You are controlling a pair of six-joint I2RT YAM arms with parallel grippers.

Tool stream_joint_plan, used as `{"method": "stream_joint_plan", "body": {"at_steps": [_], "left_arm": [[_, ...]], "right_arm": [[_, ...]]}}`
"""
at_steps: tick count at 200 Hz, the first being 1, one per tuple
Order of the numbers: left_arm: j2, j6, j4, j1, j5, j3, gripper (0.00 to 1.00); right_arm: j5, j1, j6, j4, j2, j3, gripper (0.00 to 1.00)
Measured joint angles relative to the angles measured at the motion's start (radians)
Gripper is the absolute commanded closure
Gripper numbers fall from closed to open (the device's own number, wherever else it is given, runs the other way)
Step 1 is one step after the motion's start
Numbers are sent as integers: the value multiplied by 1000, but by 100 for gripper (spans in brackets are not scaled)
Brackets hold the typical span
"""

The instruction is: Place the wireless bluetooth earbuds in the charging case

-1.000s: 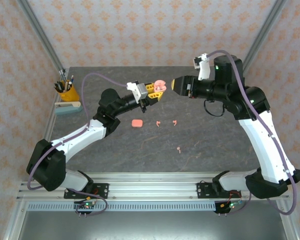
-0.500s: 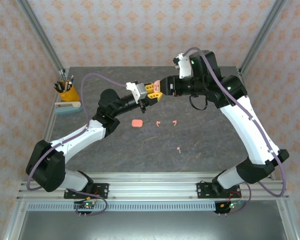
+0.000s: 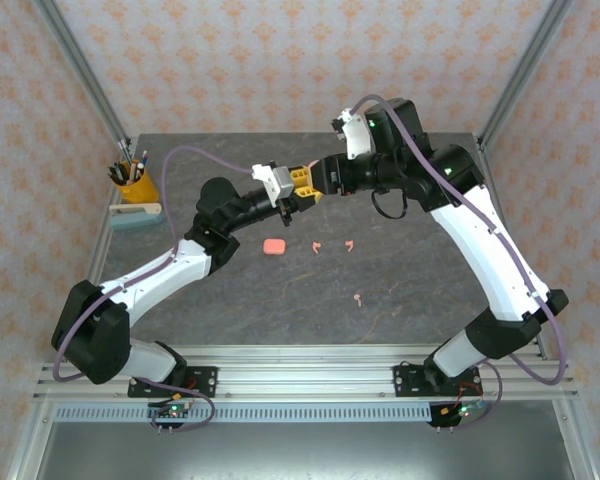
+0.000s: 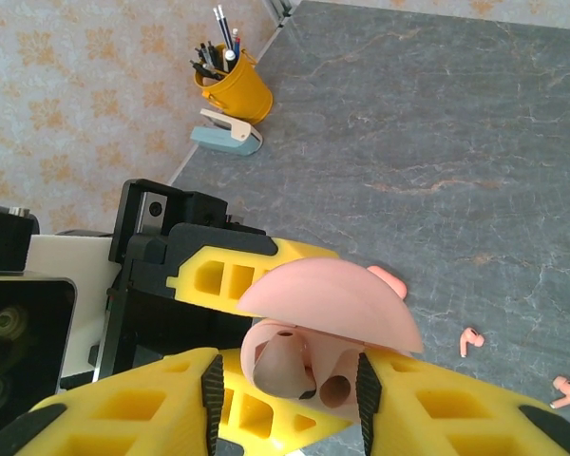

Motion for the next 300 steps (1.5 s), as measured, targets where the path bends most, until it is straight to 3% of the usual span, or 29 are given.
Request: {"method": "stream_joint_plan", "body": {"at_steps": [113,238,300], "left_arm": [[0,-1,-37,1,0,2,100],[0,-7,-62,1,-3,2,100],[0,-7,-57,-1,-5,8,100]], "right_arm": [[122,55,-63,-69,59,68,62],[178,68,-85,-79,61,68,82],[211,77,-63,-63,43,61,85]]}}
